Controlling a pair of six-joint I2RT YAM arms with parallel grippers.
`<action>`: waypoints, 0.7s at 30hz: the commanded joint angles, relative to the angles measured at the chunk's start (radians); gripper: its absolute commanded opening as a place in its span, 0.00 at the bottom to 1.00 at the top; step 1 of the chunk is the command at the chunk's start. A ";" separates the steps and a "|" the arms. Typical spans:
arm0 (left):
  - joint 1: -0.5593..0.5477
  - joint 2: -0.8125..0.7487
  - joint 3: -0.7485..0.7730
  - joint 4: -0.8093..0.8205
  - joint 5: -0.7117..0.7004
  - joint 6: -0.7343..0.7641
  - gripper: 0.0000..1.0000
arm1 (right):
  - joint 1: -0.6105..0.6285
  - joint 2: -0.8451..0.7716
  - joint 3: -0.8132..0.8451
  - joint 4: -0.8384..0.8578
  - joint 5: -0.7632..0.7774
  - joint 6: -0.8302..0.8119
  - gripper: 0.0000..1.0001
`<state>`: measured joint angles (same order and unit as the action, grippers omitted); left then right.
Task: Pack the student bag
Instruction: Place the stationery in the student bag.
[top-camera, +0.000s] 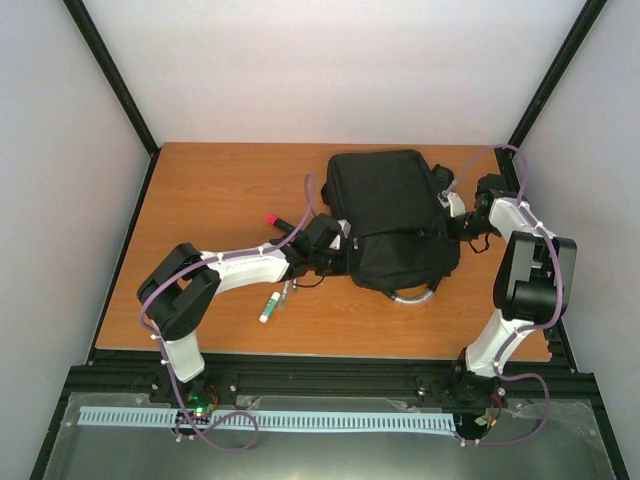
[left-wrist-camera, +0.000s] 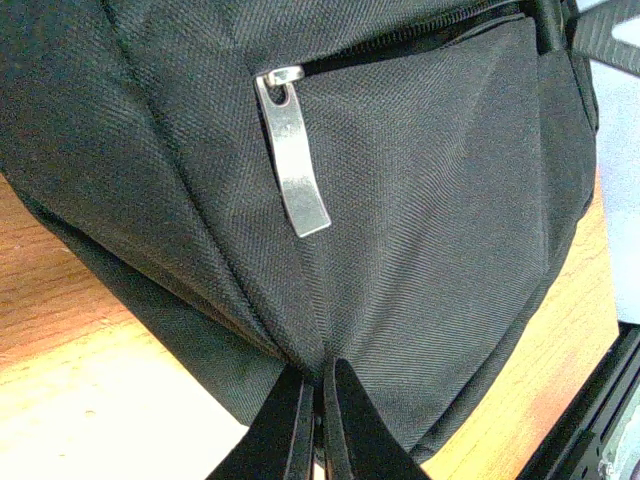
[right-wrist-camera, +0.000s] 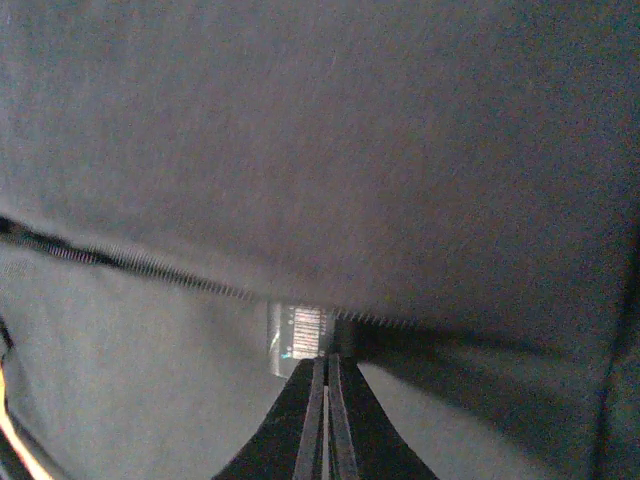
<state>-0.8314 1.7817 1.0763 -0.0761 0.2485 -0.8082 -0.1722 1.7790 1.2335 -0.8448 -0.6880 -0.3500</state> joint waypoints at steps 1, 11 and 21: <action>-0.017 -0.039 0.040 -0.046 0.007 0.035 0.01 | 0.010 0.044 0.043 0.117 -0.046 0.080 0.03; -0.017 -0.054 0.033 -0.063 -0.001 0.043 0.01 | 0.021 0.035 0.036 0.121 -0.047 0.059 0.04; -0.016 -0.048 0.030 -0.057 0.002 0.044 0.01 | 0.026 -0.037 -0.075 0.138 0.023 -0.004 0.05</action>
<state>-0.8314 1.7657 1.0779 -0.1059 0.2379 -0.7975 -0.1577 1.7641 1.1793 -0.7441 -0.6865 -0.3248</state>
